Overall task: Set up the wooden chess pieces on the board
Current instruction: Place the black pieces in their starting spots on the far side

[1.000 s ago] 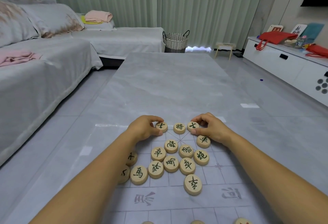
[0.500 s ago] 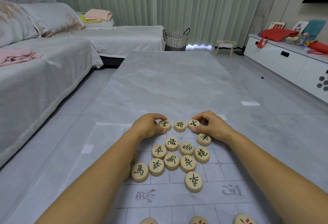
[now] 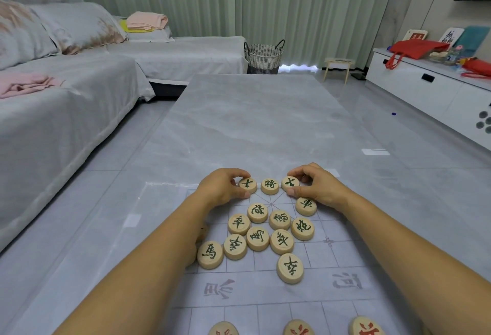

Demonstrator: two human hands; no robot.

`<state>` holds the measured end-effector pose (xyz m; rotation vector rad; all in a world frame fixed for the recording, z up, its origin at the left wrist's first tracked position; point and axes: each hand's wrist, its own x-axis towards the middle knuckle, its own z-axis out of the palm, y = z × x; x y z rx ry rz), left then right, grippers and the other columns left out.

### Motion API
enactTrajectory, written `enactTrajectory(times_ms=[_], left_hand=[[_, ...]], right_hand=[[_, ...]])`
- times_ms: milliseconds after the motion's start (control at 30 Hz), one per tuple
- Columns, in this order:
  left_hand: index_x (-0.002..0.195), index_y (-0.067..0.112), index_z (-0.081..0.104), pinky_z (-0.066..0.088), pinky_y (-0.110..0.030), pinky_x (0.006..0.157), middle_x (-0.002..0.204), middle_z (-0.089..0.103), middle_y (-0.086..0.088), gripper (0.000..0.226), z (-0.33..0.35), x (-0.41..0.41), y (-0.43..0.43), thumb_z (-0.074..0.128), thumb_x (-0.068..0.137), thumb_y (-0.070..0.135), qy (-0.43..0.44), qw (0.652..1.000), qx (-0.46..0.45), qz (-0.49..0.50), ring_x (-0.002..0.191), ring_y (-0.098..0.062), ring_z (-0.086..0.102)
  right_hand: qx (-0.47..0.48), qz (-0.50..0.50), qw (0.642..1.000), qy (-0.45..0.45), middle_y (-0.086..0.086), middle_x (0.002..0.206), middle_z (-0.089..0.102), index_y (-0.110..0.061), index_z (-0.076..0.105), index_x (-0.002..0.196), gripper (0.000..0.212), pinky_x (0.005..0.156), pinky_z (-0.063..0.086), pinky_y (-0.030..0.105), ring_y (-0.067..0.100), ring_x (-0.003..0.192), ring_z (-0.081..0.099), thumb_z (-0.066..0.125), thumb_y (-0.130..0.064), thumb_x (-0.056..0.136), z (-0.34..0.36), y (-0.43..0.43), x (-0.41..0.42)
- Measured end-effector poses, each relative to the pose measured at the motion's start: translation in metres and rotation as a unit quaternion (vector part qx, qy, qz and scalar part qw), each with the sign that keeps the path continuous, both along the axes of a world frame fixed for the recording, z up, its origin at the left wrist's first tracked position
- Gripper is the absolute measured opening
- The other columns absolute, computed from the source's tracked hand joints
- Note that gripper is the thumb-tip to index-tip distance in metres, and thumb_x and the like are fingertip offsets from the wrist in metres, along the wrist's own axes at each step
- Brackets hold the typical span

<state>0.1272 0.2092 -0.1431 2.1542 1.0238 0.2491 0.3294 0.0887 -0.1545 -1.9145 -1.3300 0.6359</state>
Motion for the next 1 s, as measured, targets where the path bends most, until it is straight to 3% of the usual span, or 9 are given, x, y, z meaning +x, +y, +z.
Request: enactTrajectory(times_ms=[100,167,334,400,534,667,767,834,1001], left_hand=[[0.132,0.028,0.045,0.038,-0.024,0.074,0.082,0.050,0.001,0.065,0.002,-0.004,0.000,0.075,0.074,0.022,-0.025,0.999,-0.026,0.006,0.077,-0.016,0.049],[0.131,0.025,0.043,0.040,-0.023,0.068,0.085,0.053,-0.003,0.063,0.003,-0.011,-0.002,0.073,0.076,0.021,-0.043,0.999,-0.027,0.014,0.076,-0.016,0.051],[0.097,0.018,0.059,0.040,-0.023,0.065,0.076,0.054,0.002,0.016,0.012,-0.051,-0.014,0.067,0.082,0.019,-0.098,0.994,-0.014,0.040,0.073,-0.016,0.050],[0.092,0.019,0.063,0.040,-0.018,0.065,0.077,0.057,0.005,0.009,0.015,-0.079,-0.022,0.066,0.083,0.018,-0.098,0.995,-0.008,0.034,0.073,-0.013,0.052],[0.097,0.022,0.068,0.044,-0.014,0.072,0.101,0.065,0.007,0.016,0.012,-0.140,-0.042,0.065,0.083,0.015,-0.096,0.994,-0.050,0.034,0.086,-0.005,0.060],[0.113,0.028,0.060,0.046,-0.009,0.080,0.114,0.062,0.014,0.029,0.005,-0.160,-0.065,0.059,0.087,0.014,-0.119,0.989,-0.092,0.013,0.101,0.000,0.058],[0.118,0.034,0.050,0.038,-0.003,0.081,0.118,0.050,0.025,0.031,0.003,-0.153,-0.080,0.056,0.090,0.022,-0.077,0.996,-0.015,-0.034,0.109,0.001,0.050],[0.117,0.034,0.050,0.036,-0.003,0.083,0.117,0.049,0.024,0.029,0.002,-0.148,-0.089,0.056,0.090,0.024,-0.077,0.996,0.001,-0.051,0.111,0.001,0.047],[0.106,0.033,0.059,0.043,-0.006,0.076,0.111,0.062,0.013,0.021,0.002,-0.151,-0.096,0.055,0.091,0.020,-0.124,0.990,-0.071,-0.016,0.103,0.000,0.057]], right_hand=[[0.010,-0.010,0.998,0.065,0.000,0.107,0.053,-0.015,0.054,0.119,0.042,0.074,0.041,0.013,0.010,0.092,0.049,0.068,-0.027,0.081,-0.001,0.000,0.000],[0.024,-0.025,0.995,0.097,-0.001,0.108,0.057,-0.017,0.054,0.118,0.036,0.076,0.040,0.014,0.010,0.096,0.052,0.060,-0.033,0.087,-0.001,-0.001,0.000],[0.102,-0.083,0.976,0.171,-0.002,0.094,0.063,-0.012,0.056,0.110,0.023,0.073,0.041,0.020,0.010,0.083,0.056,0.046,-0.024,0.095,0.002,-0.007,0.003],[0.121,-0.101,0.970,0.184,-0.001,0.089,0.063,-0.010,0.059,0.105,0.018,0.071,0.041,0.020,0.012,0.083,0.054,0.046,-0.016,0.094,0.003,-0.010,0.002],[0.061,-0.069,0.987,0.131,-0.003,0.095,0.063,-0.021,0.062,0.089,0.012,0.074,0.042,0.021,0.011,0.084,0.056,0.051,-0.015,0.091,0.004,-0.027,-0.005],[0.003,-0.010,0.999,0.043,-0.004,0.104,0.054,-0.032,0.062,0.093,0.013,0.084,0.037,0.020,0.008,0.094,0.053,0.059,-0.020,0.088,0.005,-0.060,-0.016],[-0.056,0.031,0.997,-0.031,-0.001,0.106,0.050,-0.031,0.056,0.102,0.019,0.076,0.038,0.013,0.007,0.090,0.049,0.062,-0.022,0.086,0.011,-0.080,-0.027],[-0.073,0.036,0.996,-0.035,0.003,0.109,0.052,-0.030,0.055,0.098,0.018,0.075,0.040,0.013,0.010,0.089,0.050,0.065,-0.023,0.084,0.015,-0.091,-0.032],[-0.075,0.033,0.996,0.020,0.005,0.107,0.056,-0.023,0.059,0.095,0.013,0.074,0.042,0.015,0.010,0.086,0.051,0.064,-0.017,0.085,0.019,-0.110,-0.036]])
